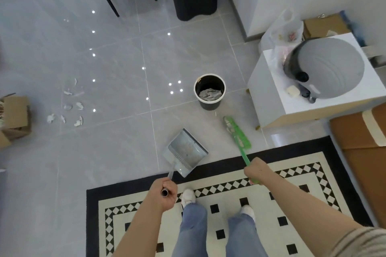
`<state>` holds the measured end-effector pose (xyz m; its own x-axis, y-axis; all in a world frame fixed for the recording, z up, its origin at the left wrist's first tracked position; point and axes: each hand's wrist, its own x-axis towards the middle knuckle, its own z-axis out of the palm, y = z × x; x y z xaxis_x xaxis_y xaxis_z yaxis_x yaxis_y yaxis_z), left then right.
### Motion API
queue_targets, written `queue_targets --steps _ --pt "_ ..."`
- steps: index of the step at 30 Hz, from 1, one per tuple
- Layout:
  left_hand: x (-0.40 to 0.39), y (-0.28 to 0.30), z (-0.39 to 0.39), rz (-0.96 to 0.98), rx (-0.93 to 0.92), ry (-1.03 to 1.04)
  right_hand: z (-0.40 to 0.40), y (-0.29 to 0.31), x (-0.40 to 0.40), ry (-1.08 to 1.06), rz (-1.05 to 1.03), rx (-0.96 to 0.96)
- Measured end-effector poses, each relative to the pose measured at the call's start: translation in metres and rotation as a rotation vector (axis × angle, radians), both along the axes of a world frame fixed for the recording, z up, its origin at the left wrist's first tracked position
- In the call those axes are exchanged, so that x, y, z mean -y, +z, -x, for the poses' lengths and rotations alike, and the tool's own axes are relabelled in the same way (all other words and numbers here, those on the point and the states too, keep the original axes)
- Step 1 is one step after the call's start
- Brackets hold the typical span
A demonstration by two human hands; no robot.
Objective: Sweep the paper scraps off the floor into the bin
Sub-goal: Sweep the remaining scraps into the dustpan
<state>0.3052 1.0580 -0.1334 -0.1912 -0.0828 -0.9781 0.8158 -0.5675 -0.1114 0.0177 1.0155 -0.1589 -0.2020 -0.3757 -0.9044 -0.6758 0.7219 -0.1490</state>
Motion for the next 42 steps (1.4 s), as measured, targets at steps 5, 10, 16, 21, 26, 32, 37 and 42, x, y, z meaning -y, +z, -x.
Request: queue_targets --steps 5,10,16,21,26,32,37,42 --pt "0.035 -0.016 -0.026 -0.036 0.111 -0.082 -0.017 0.007 0.022 0.054 -0.042 -0.028" --pt "0.067 -0.032 -0.066 -0.090 0.144 -0.127 -0.019 0.016 0.043 0.076 -0.042 -0.052" --pt "0.075 -0.025 -0.087 -0.093 0.153 -0.147 -0.066 0.009 0.049 0.165 -0.006 -0.103" --pt "0.071 -0.022 -0.101 -0.083 0.157 -0.189 -0.118 -0.003 0.022 0.277 -0.065 -0.064" --pt "0.068 -0.026 -0.110 -0.084 0.127 -0.132 -0.121 0.016 0.019 0.375 -0.176 -0.022" --pt "0.055 -0.017 -0.107 -0.110 0.094 -0.124 -0.119 0.061 0.007 0.192 -0.159 0.024" --pt "0.036 0.016 -0.098 -0.055 0.057 -0.116 -0.118 0.095 -0.029 -0.168 -0.084 0.073" --pt "0.015 0.048 -0.102 0.088 0.029 -0.171 -0.105 0.114 -0.066 -0.659 0.012 0.230"
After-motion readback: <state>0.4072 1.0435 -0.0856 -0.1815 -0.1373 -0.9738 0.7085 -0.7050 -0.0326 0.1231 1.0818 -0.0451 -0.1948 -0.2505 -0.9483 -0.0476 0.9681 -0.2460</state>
